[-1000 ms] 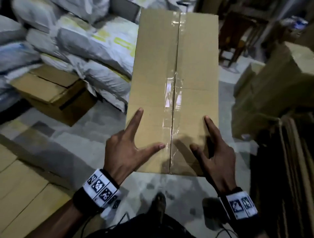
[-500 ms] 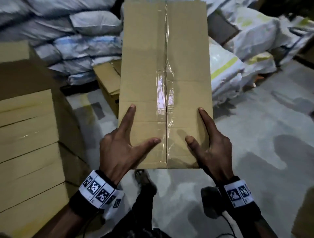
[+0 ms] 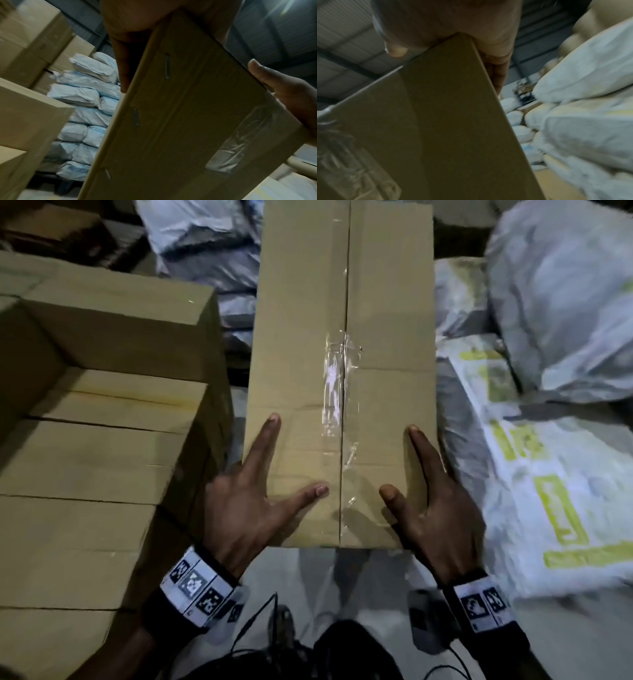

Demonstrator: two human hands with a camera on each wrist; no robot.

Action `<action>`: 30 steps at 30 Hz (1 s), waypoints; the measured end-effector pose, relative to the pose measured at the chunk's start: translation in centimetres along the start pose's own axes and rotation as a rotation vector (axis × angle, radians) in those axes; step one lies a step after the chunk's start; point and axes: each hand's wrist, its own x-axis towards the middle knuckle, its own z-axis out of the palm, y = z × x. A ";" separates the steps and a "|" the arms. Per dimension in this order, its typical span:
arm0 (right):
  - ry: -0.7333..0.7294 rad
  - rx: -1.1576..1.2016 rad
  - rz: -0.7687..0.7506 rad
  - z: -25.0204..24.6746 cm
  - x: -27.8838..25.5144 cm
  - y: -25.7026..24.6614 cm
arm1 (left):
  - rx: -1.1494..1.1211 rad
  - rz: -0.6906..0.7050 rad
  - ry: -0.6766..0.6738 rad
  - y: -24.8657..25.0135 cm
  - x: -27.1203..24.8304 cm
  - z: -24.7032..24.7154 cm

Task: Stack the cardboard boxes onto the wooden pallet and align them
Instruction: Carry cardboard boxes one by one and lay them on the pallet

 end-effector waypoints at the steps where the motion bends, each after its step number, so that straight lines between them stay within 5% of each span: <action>1: -0.035 0.021 -0.015 0.6 1.9 0.4 | 0.019 -0.028 0.031 0.3 1.0 -0.2; 6: -0.198 0.128 -0.136 4.7 10.9 2.3 | 0.040 -0.182 0.097 -0.1 5.0 0.1; 19: -0.681 0.325 -0.568 16.6 36.5 5.6 | 0.023 -0.766 0.571 3.4 17.0 7.3; 30: -0.948 0.301 -0.713 30.4 46.4 4.4 | 0.062 -1.037 0.746 -1.5 25.1 10.1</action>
